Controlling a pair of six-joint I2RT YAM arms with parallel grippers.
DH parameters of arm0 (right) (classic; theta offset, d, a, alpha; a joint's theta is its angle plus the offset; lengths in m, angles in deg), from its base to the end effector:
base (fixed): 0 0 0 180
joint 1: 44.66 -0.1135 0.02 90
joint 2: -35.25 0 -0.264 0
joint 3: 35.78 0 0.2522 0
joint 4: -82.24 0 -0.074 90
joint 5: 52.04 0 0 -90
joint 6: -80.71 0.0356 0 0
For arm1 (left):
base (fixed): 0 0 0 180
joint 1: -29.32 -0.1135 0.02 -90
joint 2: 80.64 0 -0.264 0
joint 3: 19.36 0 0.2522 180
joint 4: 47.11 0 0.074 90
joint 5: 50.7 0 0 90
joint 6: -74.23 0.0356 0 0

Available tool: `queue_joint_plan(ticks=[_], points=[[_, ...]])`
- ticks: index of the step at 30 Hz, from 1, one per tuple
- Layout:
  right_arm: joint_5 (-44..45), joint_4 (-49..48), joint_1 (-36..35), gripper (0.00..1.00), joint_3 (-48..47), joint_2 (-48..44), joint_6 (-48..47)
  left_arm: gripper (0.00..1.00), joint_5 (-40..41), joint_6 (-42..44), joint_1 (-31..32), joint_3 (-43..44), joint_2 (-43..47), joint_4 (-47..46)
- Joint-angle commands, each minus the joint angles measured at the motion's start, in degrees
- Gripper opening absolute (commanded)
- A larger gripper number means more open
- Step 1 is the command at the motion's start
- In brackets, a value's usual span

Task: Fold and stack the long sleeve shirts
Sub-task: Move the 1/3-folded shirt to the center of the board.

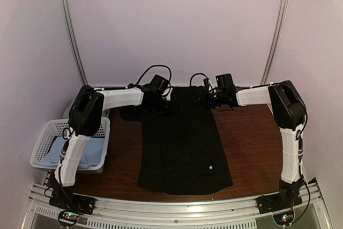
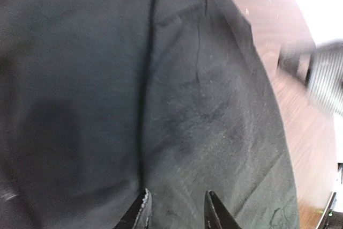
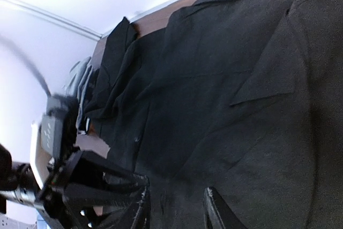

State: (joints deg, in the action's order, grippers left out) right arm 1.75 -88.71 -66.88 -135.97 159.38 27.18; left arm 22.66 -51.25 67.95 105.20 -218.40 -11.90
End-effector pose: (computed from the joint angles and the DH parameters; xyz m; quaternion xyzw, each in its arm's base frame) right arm 0.4408 0.2028 0.1738 -0.0436 0.8472 0.4603 0.2616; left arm 0.4098 -0.3406 0.1525 0.0768 0.9233 -0.3196 0.1988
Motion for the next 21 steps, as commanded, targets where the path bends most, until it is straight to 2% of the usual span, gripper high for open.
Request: queue_joint_plan(ticks=[1,8,21], points=[[-2.4,-5.76,-3.19,0.35,6.5,-1.13,1.97,0.35,1.81,-0.02,-2.52,-4.1,6.62,-2.24],[-1.95,-8.06,-4.41,0.35,10.16,0.95,2.7,0.35,3.68,0.07,-4.68,-10.37,9.5,-2.76],[5.07,-4.14,-2.34,0.36,17.88,-1.4,-1.73,0.35,3.27,0.18,-5.85,-17.91,12.99,-4.46]])
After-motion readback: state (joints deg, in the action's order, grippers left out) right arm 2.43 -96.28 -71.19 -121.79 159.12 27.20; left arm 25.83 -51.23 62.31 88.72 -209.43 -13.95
